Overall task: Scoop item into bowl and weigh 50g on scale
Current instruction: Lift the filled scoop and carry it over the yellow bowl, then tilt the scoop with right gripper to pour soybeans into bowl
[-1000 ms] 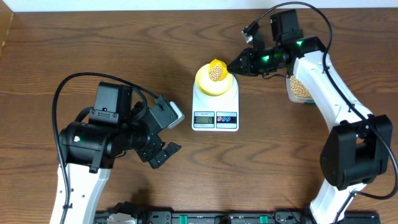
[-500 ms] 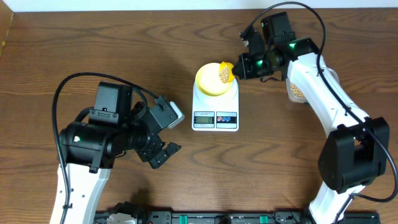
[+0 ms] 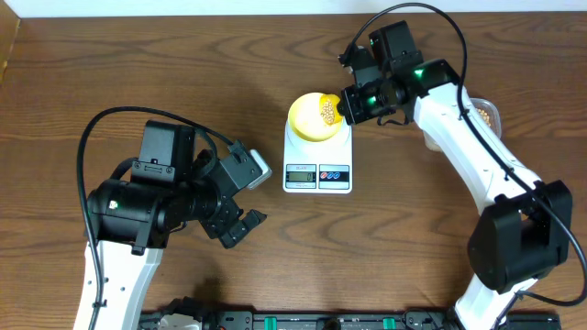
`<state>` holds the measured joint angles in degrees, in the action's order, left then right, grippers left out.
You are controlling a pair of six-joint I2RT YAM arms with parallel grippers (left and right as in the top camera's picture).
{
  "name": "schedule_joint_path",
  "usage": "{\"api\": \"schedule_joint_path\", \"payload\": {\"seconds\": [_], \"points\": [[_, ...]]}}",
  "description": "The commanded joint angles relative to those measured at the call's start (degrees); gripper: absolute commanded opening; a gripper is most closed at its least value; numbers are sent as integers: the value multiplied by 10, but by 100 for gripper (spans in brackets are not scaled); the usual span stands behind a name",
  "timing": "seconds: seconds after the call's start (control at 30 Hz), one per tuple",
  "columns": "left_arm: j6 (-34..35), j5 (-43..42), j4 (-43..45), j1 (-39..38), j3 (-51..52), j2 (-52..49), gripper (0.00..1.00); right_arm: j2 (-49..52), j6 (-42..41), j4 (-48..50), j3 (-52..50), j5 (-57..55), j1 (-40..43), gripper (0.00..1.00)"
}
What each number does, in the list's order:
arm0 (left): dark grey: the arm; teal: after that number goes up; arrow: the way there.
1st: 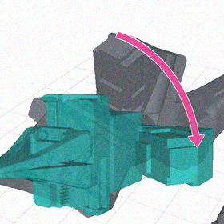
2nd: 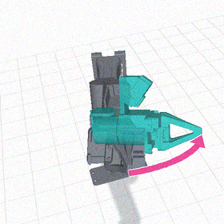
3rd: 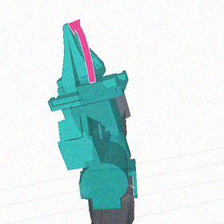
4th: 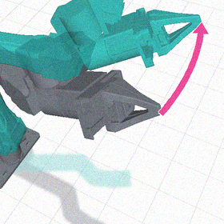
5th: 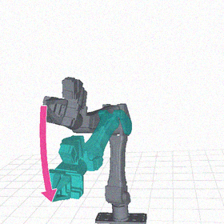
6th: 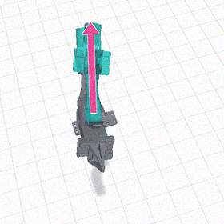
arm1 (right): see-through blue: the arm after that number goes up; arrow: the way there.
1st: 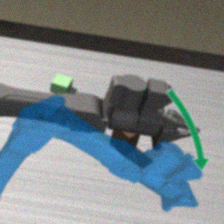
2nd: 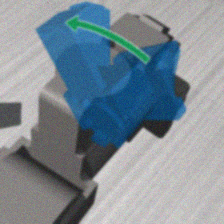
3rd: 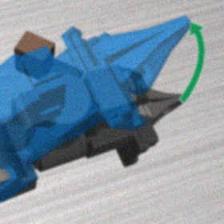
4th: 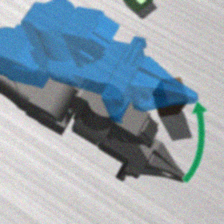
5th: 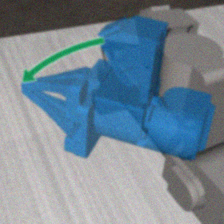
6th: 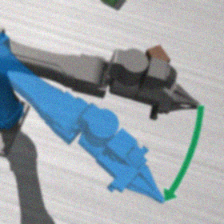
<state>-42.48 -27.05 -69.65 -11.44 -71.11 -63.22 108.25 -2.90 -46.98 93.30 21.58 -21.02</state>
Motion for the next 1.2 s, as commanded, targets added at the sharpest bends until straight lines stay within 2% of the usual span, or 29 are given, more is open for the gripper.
{"api": "schedule_joint_path", "payload": {"seconds": [0.0,0.77,1.17], "points": [[-10,-1,-2,2,-11,3,99,-24,31,-10,3,-36,-12,1],[-10,-1,-2,2,-11,3,99,-27,84,-15,5,-154,-67,1],[-10,-1,-2,2,-11,3,99,-31,99,-1,15,-157,-85,1]]}}
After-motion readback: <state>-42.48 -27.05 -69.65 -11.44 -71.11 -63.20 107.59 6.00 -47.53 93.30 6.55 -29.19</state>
